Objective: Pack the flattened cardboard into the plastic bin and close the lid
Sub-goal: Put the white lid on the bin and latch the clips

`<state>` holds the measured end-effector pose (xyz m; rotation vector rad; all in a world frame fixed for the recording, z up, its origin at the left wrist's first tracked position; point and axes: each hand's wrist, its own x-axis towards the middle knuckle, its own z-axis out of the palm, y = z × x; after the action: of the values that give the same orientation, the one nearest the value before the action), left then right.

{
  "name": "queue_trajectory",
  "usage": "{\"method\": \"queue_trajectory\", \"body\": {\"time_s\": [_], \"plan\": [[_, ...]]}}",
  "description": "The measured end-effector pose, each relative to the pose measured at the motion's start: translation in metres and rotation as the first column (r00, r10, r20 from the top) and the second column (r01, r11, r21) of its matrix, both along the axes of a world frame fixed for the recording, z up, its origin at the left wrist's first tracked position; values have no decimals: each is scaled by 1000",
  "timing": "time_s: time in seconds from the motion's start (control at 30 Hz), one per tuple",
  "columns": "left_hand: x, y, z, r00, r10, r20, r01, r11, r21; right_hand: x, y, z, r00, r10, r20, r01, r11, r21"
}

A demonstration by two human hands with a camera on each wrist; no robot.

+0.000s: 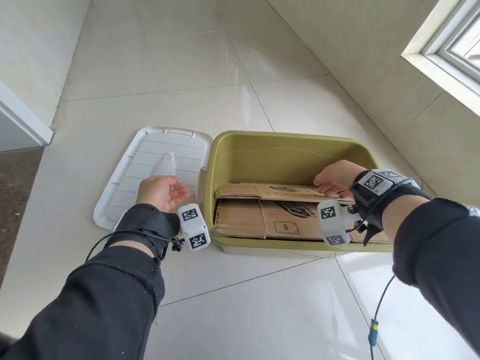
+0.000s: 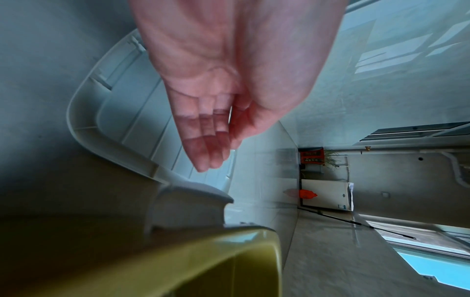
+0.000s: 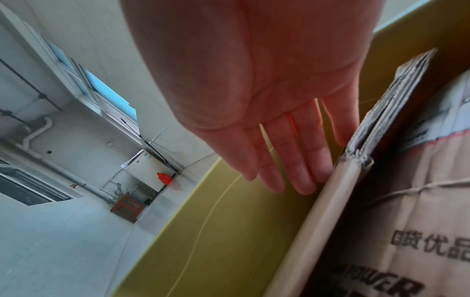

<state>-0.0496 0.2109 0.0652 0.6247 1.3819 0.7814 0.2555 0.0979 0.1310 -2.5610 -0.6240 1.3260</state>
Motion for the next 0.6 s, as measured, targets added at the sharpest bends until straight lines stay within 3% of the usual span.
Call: {"method": "queue_trajectory", "body": {"time_s": [0.13, 0.27, 0.43, 0.6], "plan": [[-16, 2, -31, 998, -3, -63, 1, 999, -40, -1, 4, -9, 998, 33, 49, -33, 999, 6], [-27, 3, -56, 996, 1, -91, -7, 998, -68, 10, 5, -25, 993, -61, 98, 46, 988, 150], [-35, 5, -82, 991, -32, -132, 19, 995, -101, 8, 6, -34, 987, -71, 145, 49, 987, 152], [-34, 10, -101, 948, -174, -267, 137, 979, -153, 5, 5, -37, 984, -62, 167, 35, 987, 156]]}}
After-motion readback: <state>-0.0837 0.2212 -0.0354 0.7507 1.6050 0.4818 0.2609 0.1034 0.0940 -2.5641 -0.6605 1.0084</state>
